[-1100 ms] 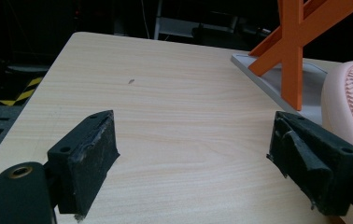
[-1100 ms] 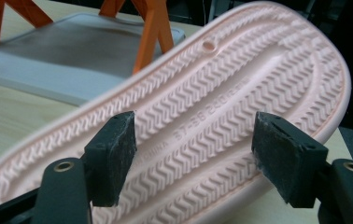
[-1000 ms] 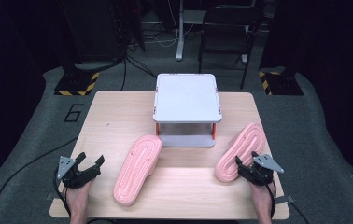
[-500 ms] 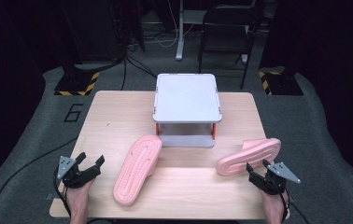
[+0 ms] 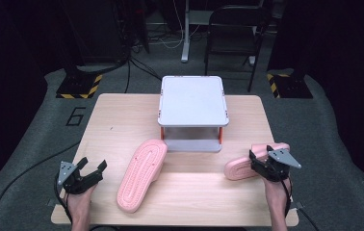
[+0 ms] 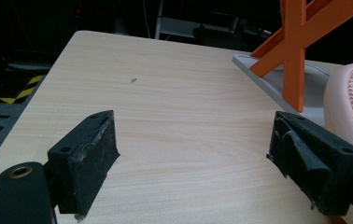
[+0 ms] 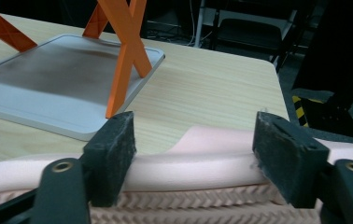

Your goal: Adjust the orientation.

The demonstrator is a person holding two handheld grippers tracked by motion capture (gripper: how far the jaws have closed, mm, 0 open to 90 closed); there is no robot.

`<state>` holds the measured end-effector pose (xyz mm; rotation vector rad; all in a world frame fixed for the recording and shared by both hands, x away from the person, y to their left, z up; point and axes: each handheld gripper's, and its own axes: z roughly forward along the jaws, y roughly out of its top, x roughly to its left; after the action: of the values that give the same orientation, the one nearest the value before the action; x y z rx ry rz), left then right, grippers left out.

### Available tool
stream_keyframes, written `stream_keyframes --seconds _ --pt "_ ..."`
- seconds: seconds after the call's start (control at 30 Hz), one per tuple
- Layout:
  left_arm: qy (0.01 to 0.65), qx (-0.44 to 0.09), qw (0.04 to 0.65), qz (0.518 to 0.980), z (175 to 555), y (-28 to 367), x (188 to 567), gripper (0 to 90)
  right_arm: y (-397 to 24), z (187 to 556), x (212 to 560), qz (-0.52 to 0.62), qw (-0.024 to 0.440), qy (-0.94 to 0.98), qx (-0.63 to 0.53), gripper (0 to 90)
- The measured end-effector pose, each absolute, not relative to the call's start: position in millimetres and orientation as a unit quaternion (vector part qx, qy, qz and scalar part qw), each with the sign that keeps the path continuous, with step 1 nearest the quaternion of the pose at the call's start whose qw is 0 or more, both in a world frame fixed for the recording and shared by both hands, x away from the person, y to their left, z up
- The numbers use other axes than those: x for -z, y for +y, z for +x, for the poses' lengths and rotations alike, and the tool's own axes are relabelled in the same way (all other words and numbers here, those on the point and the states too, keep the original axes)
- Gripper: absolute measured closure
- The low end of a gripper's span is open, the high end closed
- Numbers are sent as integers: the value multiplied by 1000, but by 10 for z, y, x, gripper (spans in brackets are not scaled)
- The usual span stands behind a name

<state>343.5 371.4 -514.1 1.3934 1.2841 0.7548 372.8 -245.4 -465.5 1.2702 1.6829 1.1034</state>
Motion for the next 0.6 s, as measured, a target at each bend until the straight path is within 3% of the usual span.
stream_keyframes --seconds 0.33,0.6 --pt "534 -311 520 590 3443 3686 5139 148 -2613 3181 4672 497 380 644 -441 334" --pt "532 -315 524 586 3452 3669 5151 148 -2727 2954 4722 517 373 632 -440 326"
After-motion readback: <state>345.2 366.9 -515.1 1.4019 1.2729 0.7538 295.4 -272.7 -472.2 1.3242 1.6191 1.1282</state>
